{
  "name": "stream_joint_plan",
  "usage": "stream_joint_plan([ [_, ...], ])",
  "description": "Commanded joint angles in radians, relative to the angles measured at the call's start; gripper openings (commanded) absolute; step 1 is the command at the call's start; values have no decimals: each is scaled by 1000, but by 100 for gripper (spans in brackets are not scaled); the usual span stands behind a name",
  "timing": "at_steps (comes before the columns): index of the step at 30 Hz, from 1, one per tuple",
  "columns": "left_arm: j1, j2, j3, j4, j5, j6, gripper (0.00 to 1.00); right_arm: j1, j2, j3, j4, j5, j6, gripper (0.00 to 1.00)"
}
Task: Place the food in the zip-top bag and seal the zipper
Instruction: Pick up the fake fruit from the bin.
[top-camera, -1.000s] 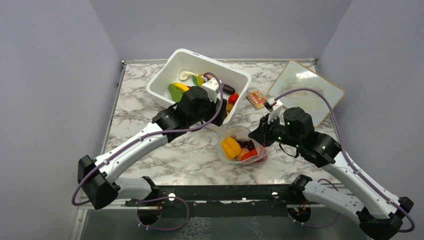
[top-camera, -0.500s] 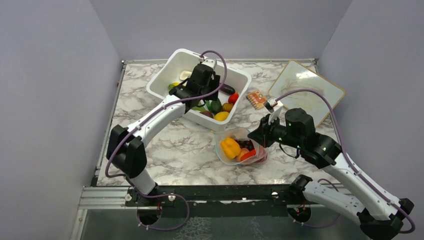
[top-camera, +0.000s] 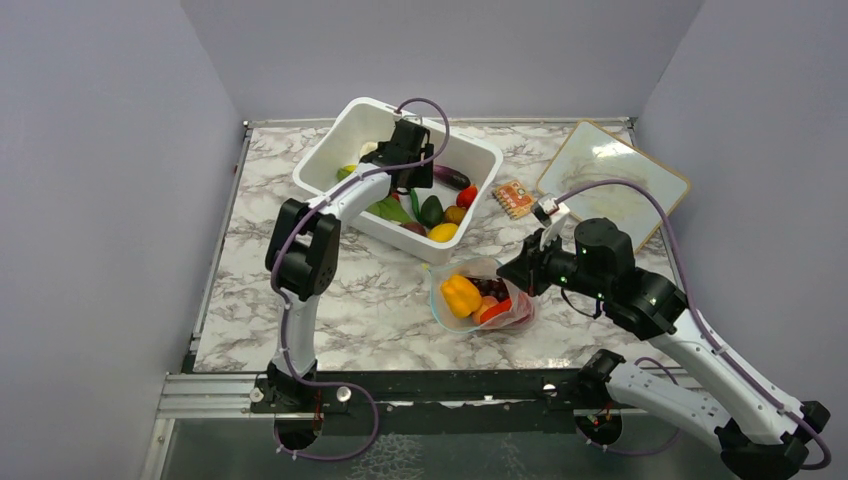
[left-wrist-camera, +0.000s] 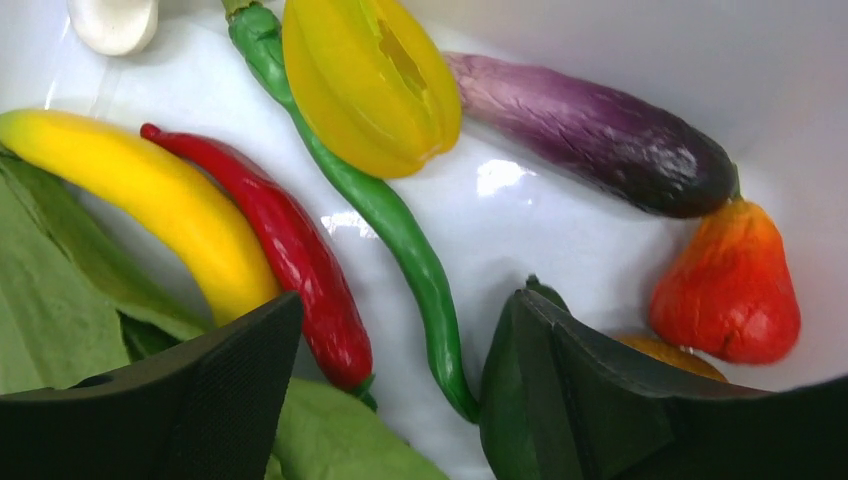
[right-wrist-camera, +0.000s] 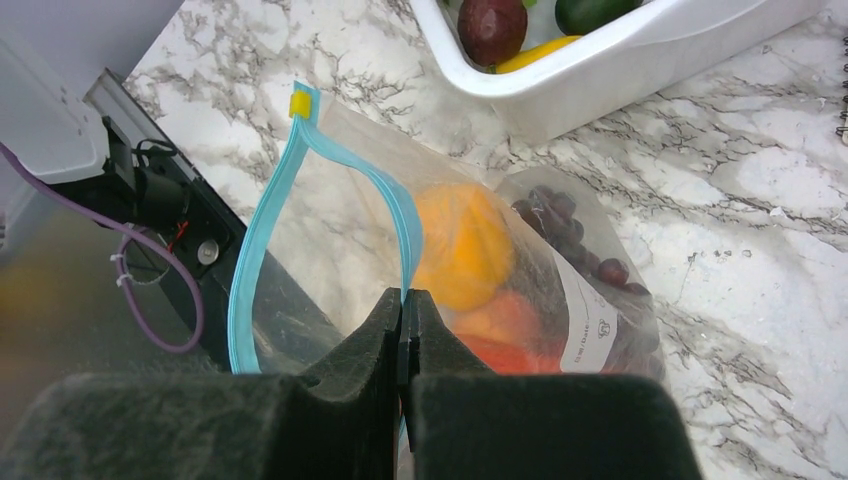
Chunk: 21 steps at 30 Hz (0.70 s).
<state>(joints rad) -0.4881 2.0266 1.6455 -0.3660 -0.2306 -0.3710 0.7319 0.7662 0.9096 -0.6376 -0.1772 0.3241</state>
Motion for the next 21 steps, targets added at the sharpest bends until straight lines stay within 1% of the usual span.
stream_joint_plan([
  [1, 29, 73, 112, 53, 25, 2, 81, 1, -21, 27, 9, -31, 3, 1],
  [6, 57, 153, 215, 53, -9, 11, 82, 1, -12, 32, 11, -50, 9, 1],
  [12, 86, 243, 336, 31, 38, 2, 81, 1, -3, 49, 0, -40, 0, 1],
  [16, 92, 276, 369, 25, 37, 2, 81, 1, -10, 63, -4, -32, -1, 1],
  [18, 96, 295, 380, 27, 48, -2, 73, 1, -14, 62, -1, -29, 1, 1],
  [19, 97, 307, 388, 27, 58, -3, 71, 1, -16, 59, 1, -30, 1, 1],
  [21, 98, 330, 402, 27, 77, -3, 71, 1, -16, 57, 0, -30, 5, 1],
])
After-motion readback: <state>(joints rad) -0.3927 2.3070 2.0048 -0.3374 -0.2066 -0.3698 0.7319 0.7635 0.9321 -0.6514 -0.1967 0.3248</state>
